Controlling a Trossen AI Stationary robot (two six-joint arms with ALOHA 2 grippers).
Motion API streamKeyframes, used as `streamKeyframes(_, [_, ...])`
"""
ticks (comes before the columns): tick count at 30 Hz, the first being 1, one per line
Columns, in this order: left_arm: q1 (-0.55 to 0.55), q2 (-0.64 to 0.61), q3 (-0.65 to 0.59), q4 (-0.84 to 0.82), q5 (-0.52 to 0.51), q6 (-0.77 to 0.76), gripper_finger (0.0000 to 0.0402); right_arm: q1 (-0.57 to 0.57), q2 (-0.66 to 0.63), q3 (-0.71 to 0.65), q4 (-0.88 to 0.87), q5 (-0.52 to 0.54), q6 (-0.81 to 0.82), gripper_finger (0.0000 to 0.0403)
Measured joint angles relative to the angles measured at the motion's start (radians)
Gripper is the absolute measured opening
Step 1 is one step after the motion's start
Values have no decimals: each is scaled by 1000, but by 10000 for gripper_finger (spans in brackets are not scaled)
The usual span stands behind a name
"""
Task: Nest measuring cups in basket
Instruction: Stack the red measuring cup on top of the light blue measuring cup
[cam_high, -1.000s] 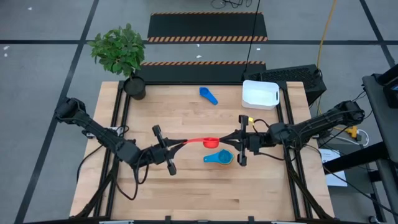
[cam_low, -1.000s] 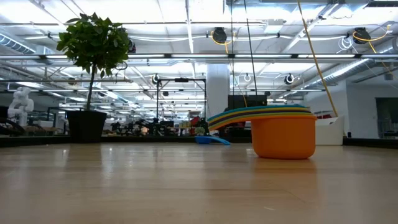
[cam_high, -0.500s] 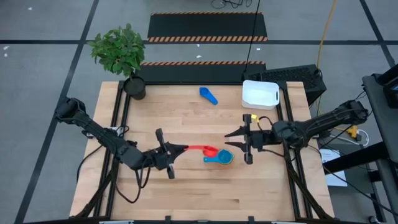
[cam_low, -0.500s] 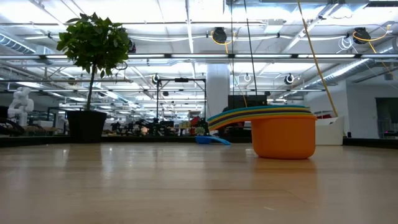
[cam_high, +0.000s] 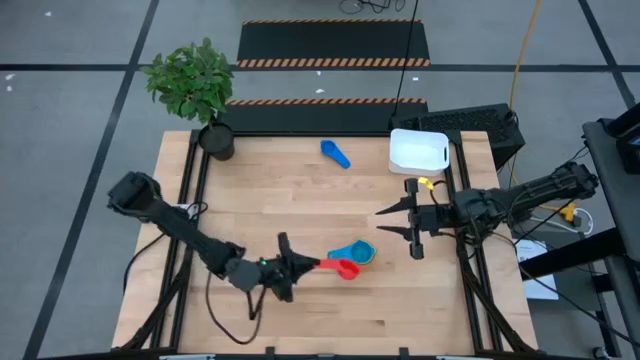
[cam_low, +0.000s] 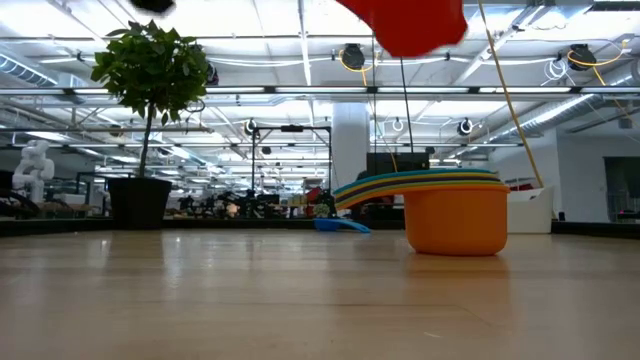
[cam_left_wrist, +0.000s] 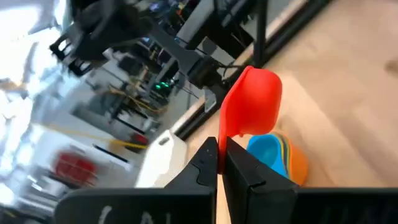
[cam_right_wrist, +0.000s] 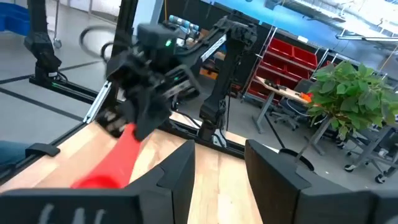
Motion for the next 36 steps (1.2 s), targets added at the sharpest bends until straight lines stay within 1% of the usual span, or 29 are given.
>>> streamKeyframes(7, [18,172,-1,214,36,428,7,0,-9,0,-5,4,1,133])
streamKeyframes(9, [30,197,0,263,56,502,9,0,-9,0,-6,4,2,133])
streamKeyframes(11, [45,212,0,259,76,551,7,0,-9,0,-6,4,2,133])
streamKeyframes(15, [95,218,0,255,107,628,5,0,-9,0,-21,4,3,132])
streamKeyframes(18, [136,215,0,260,168,667,11,0,-15,-1,-53,5,3,132])
streamKeyframes(22, [180,212,0,231,262,656,8,1,-33,-1,-80,35,31,132])
streamKeyframes(25, [193,213,-1,185,274,675,5,1,-52,-1,-101,57,51,132])
streamKeyframes(28, [198,213,-1,200,275,701,12,1,-64,-1,-107,54,57,132])
streamKeyframes(31, [202,213,-1,213,277,718,11,1,-73,-1,-110,54,77,132])
streamKeyframes(36, [233,213,-1,193,299,706,9,1,-76,-1,-110,54,77,132])
